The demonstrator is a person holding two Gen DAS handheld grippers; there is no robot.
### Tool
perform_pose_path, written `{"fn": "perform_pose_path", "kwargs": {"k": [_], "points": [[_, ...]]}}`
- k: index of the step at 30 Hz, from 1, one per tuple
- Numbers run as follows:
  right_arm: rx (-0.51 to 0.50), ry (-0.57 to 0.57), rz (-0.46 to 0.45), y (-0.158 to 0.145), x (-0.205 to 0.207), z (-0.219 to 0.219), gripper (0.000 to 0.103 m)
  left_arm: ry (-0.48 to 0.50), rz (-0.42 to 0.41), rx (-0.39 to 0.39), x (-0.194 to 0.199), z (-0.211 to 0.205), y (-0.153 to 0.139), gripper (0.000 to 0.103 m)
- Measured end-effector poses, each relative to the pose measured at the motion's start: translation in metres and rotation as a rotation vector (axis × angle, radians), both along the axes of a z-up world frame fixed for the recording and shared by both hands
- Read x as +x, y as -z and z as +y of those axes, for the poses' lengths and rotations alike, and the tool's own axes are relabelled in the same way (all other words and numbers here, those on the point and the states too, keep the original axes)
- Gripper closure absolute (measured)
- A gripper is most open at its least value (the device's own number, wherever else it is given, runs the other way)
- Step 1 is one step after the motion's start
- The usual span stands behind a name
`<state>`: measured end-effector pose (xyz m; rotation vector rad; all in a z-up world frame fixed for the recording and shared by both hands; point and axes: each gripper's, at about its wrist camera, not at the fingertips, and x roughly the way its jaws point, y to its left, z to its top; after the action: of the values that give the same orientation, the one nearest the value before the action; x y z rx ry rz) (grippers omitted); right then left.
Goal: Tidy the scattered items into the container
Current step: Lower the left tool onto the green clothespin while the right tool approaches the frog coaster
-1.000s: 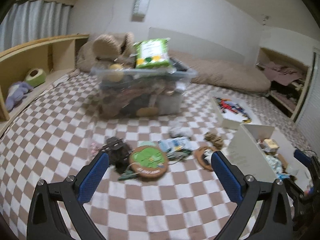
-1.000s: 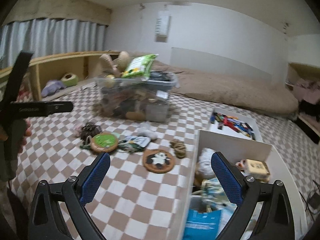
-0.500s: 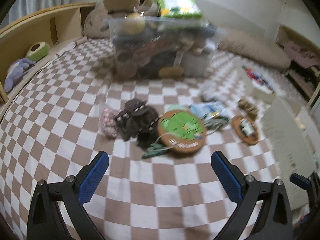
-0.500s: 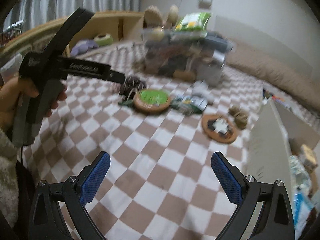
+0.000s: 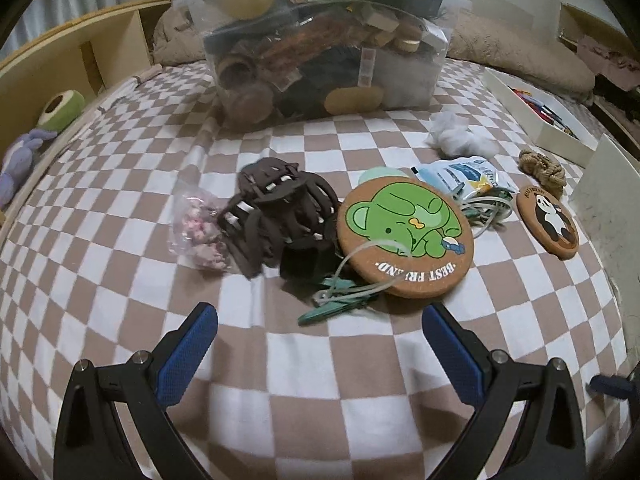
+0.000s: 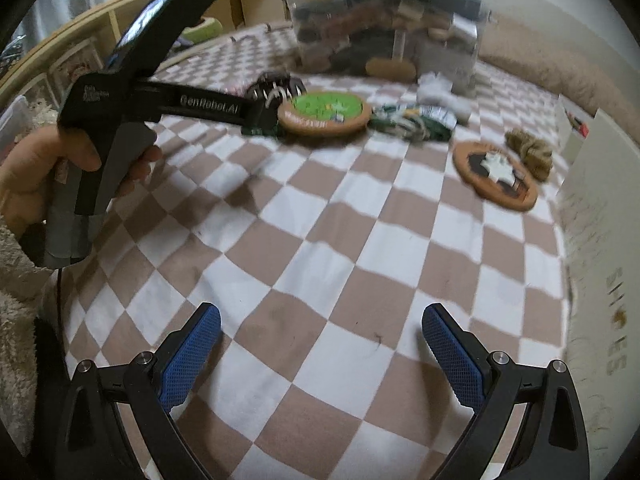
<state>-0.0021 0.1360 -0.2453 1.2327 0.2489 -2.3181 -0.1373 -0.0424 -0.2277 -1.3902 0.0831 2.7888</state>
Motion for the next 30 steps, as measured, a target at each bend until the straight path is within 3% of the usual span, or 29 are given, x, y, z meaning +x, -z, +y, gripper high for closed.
{"fn": "perform_pose_path", "kwargs": {"k": [8,15,24,25,30], "points": [[0.036,0.005,0.008,0.010,0.006,-0.003,0.000,-0.050,-0.056,-0.005,-0.017,-0.002,0.029,0.000],[0.042,0.003,0.012,0.012,0.009,-0.004,0.000,-0.064,-0.062,-0.023,-0.016,-0.001,0.034,0.000],[-0.016,0.033,-0.035,0.011,-0.011,0.003,0.000,-0.085,-0.047,0.027,-0.017,-0.006,0.033,0.000],[-0.017,0.041,-0.038,0.011,-0.014,0.003,0.000,-0.086,-0.041,0.028,-0.017,-0.005,0.033,0.002],[0.008,0.090,-0.043,0.012,-0.030,-0.001,0.000,-0.072,-0.016,0.037,-0.016,-0.003,0.027,0.033]]}}
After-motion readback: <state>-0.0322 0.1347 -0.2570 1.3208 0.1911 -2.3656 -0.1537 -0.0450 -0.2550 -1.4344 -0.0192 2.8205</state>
